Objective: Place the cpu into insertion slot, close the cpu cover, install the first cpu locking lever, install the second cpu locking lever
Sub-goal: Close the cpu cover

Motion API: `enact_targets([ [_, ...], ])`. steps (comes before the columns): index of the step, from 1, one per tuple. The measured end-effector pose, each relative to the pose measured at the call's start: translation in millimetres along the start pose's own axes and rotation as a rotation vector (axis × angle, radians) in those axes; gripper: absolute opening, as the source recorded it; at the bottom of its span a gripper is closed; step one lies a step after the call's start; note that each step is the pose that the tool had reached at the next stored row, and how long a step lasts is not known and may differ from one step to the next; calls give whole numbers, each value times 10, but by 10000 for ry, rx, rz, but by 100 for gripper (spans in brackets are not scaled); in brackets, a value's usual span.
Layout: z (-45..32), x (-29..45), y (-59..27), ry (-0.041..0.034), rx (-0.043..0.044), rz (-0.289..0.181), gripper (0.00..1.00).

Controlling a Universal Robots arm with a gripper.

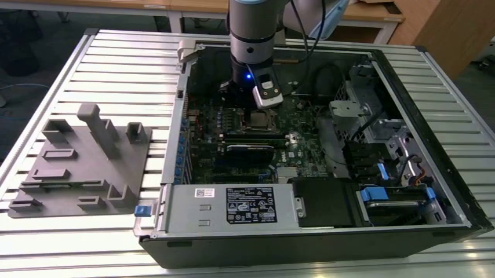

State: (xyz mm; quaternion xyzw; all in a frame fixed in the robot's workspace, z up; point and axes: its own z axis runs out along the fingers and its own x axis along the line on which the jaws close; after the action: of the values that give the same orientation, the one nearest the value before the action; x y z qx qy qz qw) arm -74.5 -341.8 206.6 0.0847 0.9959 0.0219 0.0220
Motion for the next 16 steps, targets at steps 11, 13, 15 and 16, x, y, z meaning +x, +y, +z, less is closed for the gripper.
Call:
enact_targets([
  [11,3,0,0,54,-44,-1149,11],
  [13,3,0,-1,56,-41,-1169,11],
  [15,3,0,0,55,-41,-1172,11],
  [16,3,0,0,55,-41,-1172,11],
])
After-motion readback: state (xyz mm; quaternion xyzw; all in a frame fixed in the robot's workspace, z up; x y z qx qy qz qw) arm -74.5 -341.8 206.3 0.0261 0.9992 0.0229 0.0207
